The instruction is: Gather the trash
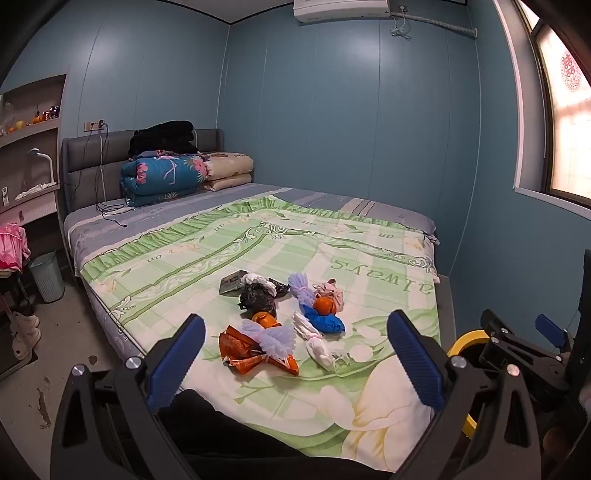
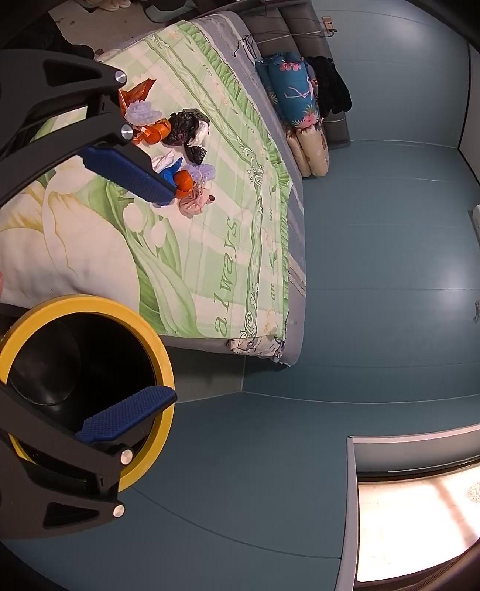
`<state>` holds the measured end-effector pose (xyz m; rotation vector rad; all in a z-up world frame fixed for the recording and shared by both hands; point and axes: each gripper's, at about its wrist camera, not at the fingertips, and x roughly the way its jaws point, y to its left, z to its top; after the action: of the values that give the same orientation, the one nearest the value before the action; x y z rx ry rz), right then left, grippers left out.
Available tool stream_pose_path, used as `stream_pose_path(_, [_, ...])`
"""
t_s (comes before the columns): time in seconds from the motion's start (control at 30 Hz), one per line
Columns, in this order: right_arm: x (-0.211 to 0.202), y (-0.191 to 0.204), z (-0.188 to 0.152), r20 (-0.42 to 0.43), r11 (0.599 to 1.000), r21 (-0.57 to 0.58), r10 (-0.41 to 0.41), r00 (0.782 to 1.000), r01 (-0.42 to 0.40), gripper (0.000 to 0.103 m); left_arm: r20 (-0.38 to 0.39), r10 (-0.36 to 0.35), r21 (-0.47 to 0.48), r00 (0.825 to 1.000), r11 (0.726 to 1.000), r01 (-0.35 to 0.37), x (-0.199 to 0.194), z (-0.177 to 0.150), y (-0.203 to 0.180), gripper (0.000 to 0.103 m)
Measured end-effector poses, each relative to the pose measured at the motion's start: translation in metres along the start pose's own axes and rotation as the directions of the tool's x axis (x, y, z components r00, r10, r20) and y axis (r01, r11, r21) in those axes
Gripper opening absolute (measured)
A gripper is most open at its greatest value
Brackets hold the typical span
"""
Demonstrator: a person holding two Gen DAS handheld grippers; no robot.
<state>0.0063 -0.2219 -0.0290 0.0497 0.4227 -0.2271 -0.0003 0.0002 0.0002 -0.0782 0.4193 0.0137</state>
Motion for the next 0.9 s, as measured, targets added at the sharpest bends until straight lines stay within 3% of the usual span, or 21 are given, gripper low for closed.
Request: stream_pose_path(0.9, [0.0026, 0.0029, -0.0021, -0.005, 1.0, 0.002, -0.002, 1.0, 0.002, 0.095, -0.001, 0.002, 0.001, 1.0, 1.0, -0.002, -0.0024, 0.0034, 0.001, 0.095])
